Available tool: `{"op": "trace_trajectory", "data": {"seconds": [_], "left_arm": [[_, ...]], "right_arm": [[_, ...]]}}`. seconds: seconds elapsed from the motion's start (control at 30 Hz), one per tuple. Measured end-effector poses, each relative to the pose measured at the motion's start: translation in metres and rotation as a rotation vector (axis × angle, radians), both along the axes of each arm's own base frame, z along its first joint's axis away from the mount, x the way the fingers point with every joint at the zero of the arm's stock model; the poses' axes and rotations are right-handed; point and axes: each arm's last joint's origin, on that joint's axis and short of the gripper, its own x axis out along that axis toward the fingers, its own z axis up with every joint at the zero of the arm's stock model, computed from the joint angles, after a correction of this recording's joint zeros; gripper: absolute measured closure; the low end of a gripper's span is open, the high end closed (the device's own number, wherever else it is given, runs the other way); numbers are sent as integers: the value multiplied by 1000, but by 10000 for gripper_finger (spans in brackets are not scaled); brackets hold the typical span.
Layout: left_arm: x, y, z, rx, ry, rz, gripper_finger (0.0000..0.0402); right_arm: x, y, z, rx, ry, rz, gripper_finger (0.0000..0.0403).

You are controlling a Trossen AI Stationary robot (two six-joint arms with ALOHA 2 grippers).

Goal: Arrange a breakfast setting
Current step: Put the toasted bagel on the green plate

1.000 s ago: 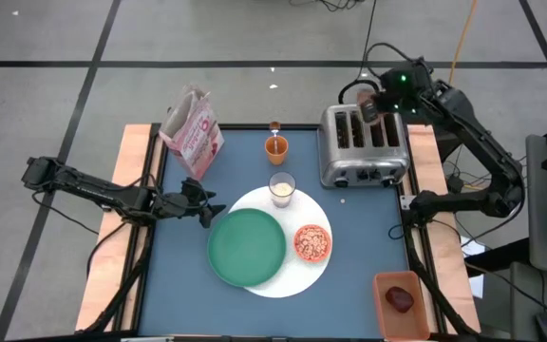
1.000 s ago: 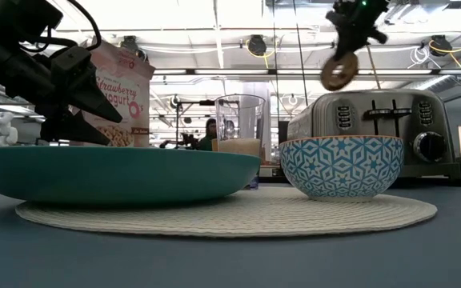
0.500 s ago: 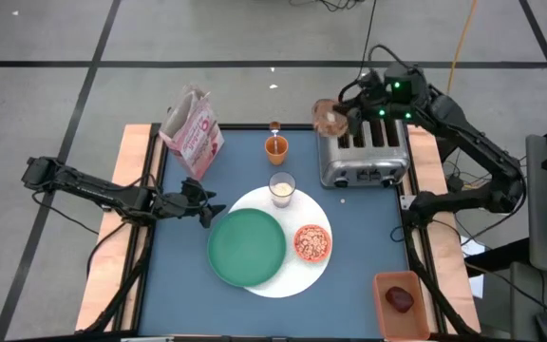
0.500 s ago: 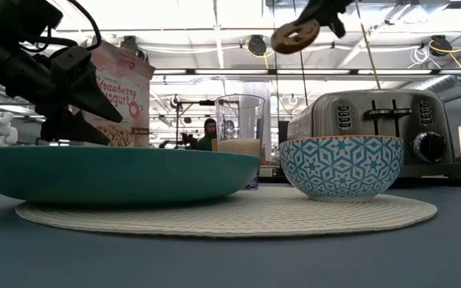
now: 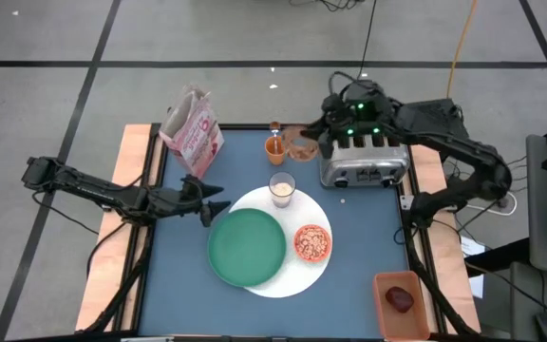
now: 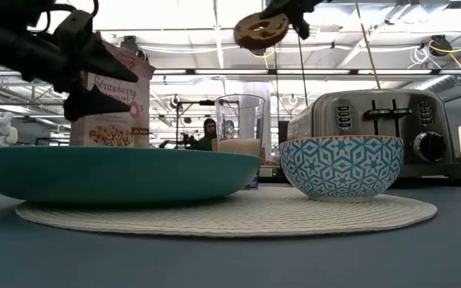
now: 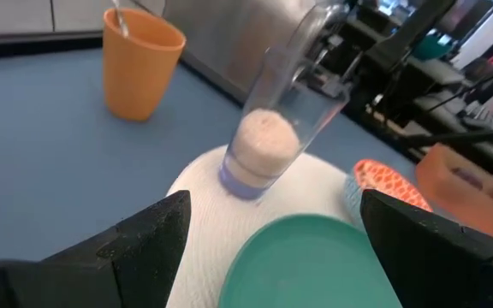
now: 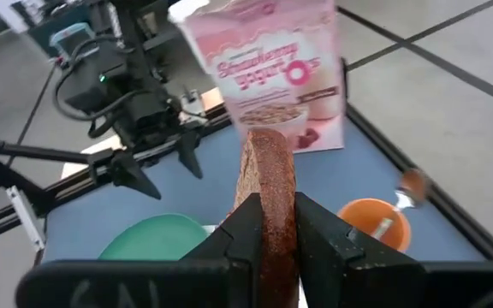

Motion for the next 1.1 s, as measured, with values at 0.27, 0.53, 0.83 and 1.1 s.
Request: {"op": "trace_trajectory", "data": {"seconds": [0.27, 0.53, 0.83, 1.1], "left_arm": [[2, 0, 9, -3, -90, -4, 57], [3, -1, 17, 31, -162, -12, 57], [4, -1, 28, 69, -265, -16, 57], [4, 0, 30, 66, -286, -14, 57]], "right_arm": [[37, 15, -17, -14, -8, 99, 353], [71, 28, -37, -40, -7, 179, 353], [97, 41, -53, -51, -41, 231, 353], [117, 53, -66, -59, -79, 270, 353]]}}
